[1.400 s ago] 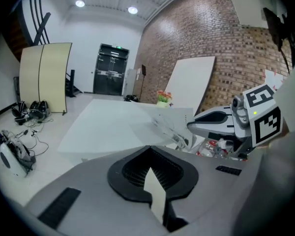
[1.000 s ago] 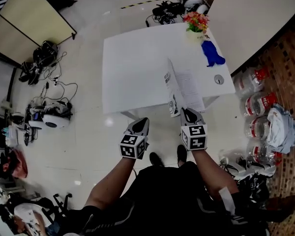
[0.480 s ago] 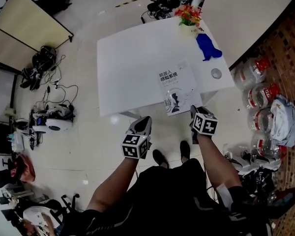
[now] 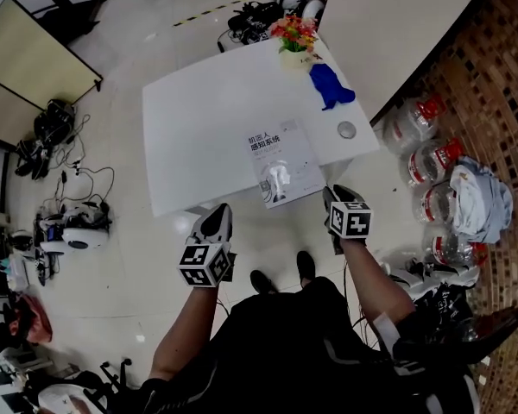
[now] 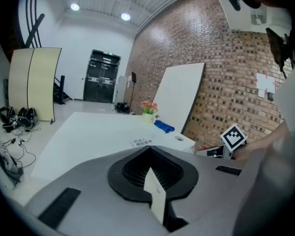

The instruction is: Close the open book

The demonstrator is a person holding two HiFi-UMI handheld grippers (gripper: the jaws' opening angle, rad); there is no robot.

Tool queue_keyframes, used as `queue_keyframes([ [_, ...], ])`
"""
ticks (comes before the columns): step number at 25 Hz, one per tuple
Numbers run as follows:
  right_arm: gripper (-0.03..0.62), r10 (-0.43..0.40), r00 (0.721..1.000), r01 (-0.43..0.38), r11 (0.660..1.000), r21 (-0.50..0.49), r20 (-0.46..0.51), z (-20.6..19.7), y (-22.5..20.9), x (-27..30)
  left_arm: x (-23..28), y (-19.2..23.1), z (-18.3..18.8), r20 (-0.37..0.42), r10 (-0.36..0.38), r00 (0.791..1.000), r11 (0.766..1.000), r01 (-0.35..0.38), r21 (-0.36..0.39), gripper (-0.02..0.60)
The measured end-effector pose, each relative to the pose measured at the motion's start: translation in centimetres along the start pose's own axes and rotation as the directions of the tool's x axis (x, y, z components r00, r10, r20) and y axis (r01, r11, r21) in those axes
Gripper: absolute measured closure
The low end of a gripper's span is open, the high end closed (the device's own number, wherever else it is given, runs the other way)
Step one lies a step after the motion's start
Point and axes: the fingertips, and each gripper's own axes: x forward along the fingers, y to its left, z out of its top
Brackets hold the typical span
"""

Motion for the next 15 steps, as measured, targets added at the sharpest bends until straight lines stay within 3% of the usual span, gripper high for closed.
queue_keyframes([
  [4, 0.502, 0.091, 0.993, -0.084, 0.991, -0.101, 0.069, 5.6, 2.5, -2.6, -1.6, -2.1, 4.2, 0.078, -0.028, 0.997, 0.989, 0.016, 0.148, 0.588],
  [5, 0.538, 0.122, 0.988, -0.112, 0.988, -0.108, 0.091, 6.9, 3.3, -3.3, -2.2, -2.6, 5.1, 0.097, -0.035, 0.995, 0.987, 0.019, 0.160, 0.588],
  [7, 0.594, 0.189, 0.975, -0.172, 0.976, -0.135, 0.120, 8.8, 4.9, -4.7, -3.4, -3.4, 6.5, 0.129, -0.039, 0.991, 0.989, 0.019, 0.149, 0.586],
  [12, 0.594, 0.241, 0.963, -0.206, 0.945, -0.256, 0.117, 10.7, 7.0, -6.6, -4.9, -4.4, 8.1, 0.191, -0.022, 0.981, 0.999, 0.013, 0.051, 0.586],
  [15, 0.594, 0.294, 0.948, -0.250, 0.926, -0.283, 0.125, 10.6, 8.2, -7.6, -6.3, -5.3, 8.2, 0.206, 0.000, 0.979, 0.999, -0.010, 0.047, 0.587],
])
